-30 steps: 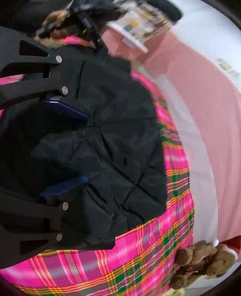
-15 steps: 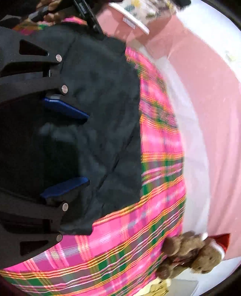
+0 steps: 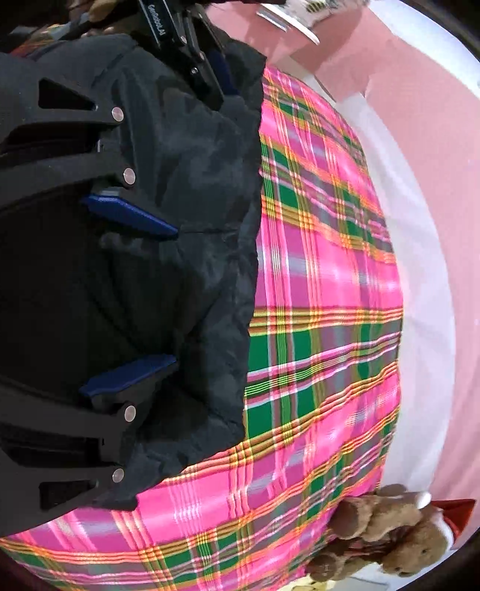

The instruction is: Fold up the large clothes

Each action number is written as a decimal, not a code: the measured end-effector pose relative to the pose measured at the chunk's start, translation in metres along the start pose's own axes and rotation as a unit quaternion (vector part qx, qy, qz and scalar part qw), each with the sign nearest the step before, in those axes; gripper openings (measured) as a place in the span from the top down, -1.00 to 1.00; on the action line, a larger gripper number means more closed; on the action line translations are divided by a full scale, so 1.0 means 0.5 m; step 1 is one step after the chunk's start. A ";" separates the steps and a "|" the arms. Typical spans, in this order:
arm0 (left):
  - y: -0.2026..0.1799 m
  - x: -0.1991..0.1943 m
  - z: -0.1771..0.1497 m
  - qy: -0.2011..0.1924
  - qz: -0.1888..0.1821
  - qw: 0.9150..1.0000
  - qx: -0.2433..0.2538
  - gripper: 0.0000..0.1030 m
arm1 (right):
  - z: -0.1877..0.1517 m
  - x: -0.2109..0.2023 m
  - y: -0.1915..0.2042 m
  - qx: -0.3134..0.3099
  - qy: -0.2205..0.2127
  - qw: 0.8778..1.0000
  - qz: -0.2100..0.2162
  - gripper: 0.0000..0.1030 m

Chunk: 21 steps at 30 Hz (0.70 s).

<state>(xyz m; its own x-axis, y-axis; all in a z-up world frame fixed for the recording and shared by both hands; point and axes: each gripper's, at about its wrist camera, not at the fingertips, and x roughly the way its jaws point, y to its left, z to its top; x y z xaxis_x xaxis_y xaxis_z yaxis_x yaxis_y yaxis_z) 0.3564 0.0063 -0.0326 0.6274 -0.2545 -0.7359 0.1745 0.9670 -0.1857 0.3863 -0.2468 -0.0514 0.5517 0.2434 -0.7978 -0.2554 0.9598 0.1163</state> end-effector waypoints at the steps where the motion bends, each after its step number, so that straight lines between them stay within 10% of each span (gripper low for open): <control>1: 0.003 0.007 -0.005 -0.004 0.001 1.000 -0.001 -0.44 | -0.001 0.013 -0.001 0.001 0.000 1.000 -0.002 -0.31; 9: 0.007 -0.009 0.016 0.014 0.004 1.000 -0.005 -0.43 | 0.001 0.040 -0.007 0.007 -0.001 1.000 -0.008 -0.34; 16: 0.148 -0.084 0.044 -0.024 0.093 0.995 -0.002 -0.43 | 0.019 -0.054 -0.038 0.023 -0.048 0.998 -0.024 -0.34; 21: 0.227 -0.017 0.003 0.001 0.061 0.996 -0.063 -0.44 | 0.007 0.029 -0.101 0.062 -0.001 0.997 -0.039 -0.34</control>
<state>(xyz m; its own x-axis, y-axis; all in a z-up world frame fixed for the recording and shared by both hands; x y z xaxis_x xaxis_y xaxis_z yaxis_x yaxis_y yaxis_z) 0.3719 0.1183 -0.0466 0.6373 -0.1349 -0.7587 0.0009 0.9847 -0.1743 0.4101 -0.2915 -0.0667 0.5678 0.1678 -0.8059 -0.1119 0.9857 0.1264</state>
